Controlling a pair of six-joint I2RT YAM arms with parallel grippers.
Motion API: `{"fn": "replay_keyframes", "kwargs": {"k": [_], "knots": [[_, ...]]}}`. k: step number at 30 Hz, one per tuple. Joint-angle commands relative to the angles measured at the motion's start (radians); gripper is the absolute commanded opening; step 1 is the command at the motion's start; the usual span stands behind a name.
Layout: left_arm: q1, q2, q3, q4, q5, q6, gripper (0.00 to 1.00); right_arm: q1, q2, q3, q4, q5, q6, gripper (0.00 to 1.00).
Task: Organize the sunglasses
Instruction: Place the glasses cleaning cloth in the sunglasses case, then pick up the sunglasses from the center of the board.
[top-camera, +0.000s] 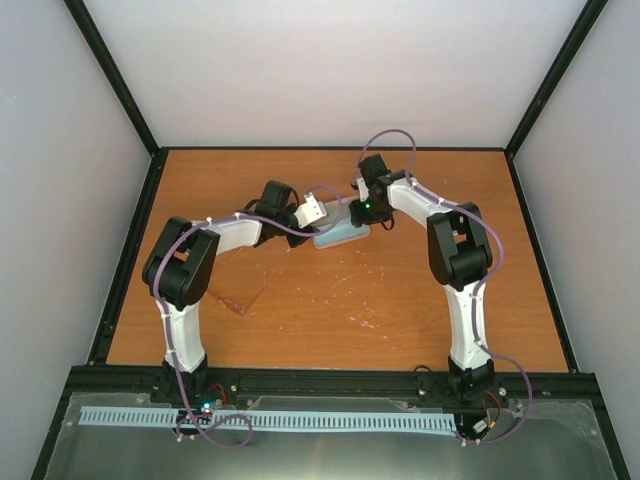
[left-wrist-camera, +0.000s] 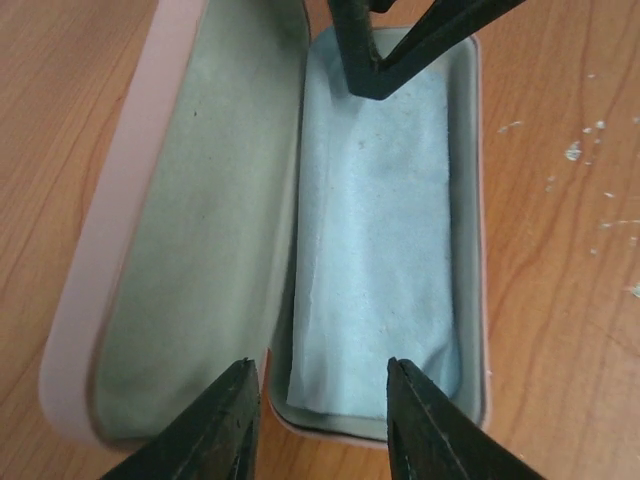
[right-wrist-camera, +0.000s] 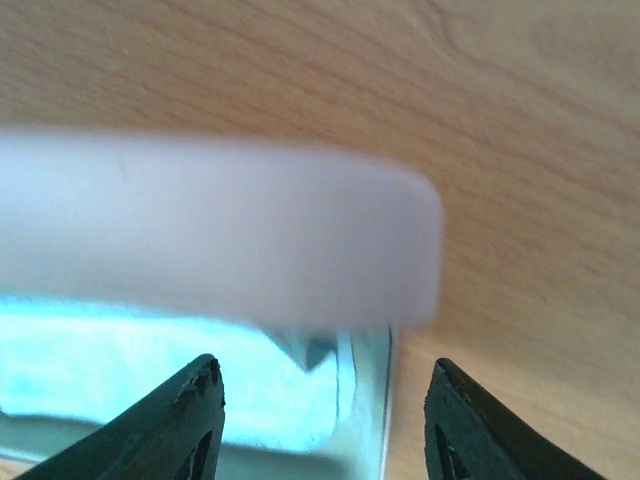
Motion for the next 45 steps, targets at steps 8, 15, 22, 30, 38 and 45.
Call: {"fn": "replay_keyframes", "kwargs": {"k": [8,15,22,30,38,45], "knots": [[0.006,-0.27,-0.172,0.077,0.02,-0.053,0.55,-0.027,-0.277,-0.166,0.048,0.113,0.075,0.6],[0.127,-0.417,-0.154,-0.239,0.053,0.033,0.42,-0.027,-0.359,-0.151,-0.051,0.026,0.089,0.32],[0.48,-0.564,-0.164,-0.7,0.115,0.643,0.42,0.085,-0.403,-0.192,-0.121,-0.078,0.054,0.31],[0.657,-0.637,-0.231,-0.742,0.087,0.783,0.48,0.368,-0.212,0.09,-0.277,-0.083,-0.096,0.43],[0.765,-0.671,-0.345,-0.625,0.053,0.536,0.47,0.607,0.01,0.393,-0.371,-0.062,-0.128,0.43],[0.887,-0.79,-0.483,-0.533,0.021,0.327,0.51,0.713,0.1,0.499,-0.373,-0.088,-0.121,0.52]]}}
